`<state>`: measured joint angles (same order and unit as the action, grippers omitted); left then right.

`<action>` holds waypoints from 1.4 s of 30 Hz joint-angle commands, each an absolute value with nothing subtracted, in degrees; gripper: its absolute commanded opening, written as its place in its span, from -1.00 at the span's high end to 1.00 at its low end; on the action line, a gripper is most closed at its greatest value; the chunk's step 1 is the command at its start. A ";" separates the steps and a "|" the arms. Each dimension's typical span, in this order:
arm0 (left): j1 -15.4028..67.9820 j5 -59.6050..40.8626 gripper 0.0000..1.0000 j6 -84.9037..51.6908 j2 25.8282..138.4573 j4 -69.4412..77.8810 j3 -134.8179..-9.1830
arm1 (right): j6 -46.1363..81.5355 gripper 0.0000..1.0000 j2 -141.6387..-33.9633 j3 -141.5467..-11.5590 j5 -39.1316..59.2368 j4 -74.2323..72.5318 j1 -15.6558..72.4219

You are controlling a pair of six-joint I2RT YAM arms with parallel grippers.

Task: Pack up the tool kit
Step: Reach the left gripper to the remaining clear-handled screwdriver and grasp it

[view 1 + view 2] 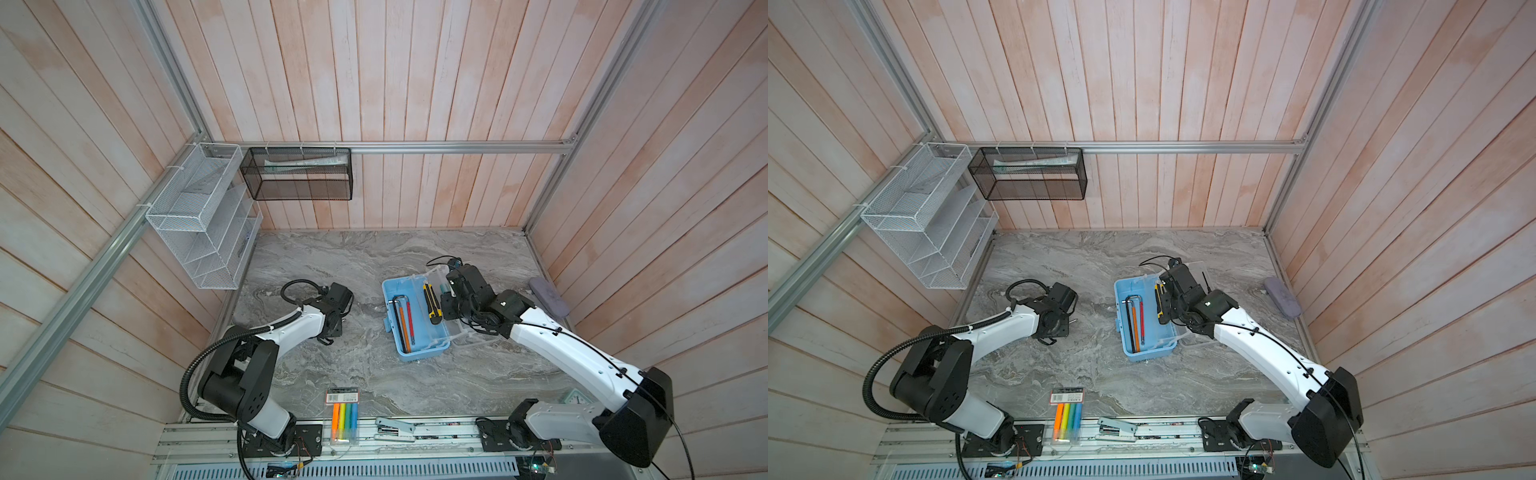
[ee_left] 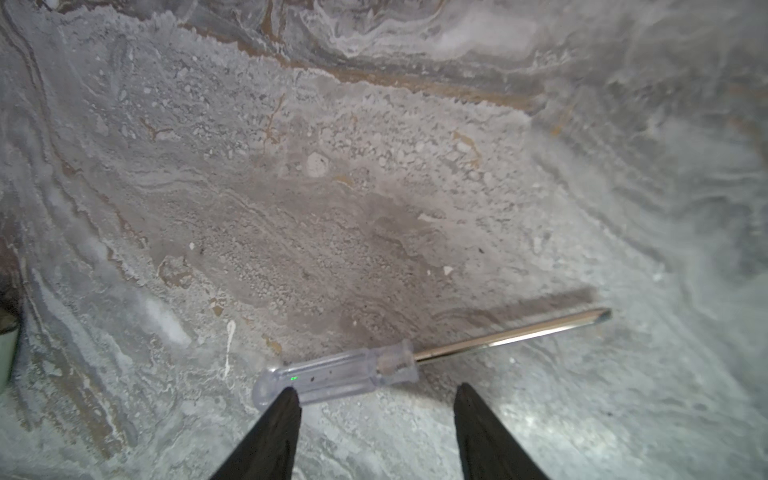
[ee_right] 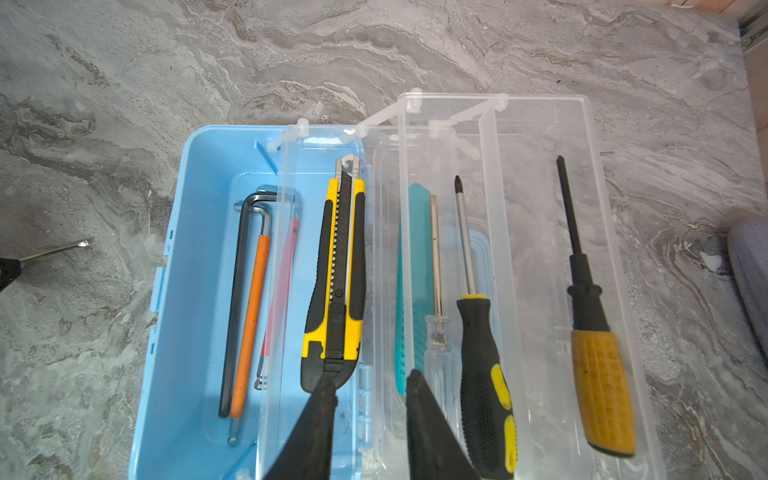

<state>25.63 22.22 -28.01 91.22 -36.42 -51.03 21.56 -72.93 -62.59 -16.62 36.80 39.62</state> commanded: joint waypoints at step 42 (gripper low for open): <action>21.43 8.23 -0.10 -29.22 90.12 -28.98 -46.97 | 21.54 0.46 -74.88 -59.70 -16.46 33.31 39.38</action>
<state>21.52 10.11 -27.90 91.94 -29.08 -48.36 21.43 -74.26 -60.60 -16.62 34.17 39.59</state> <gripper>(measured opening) 0.552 0.271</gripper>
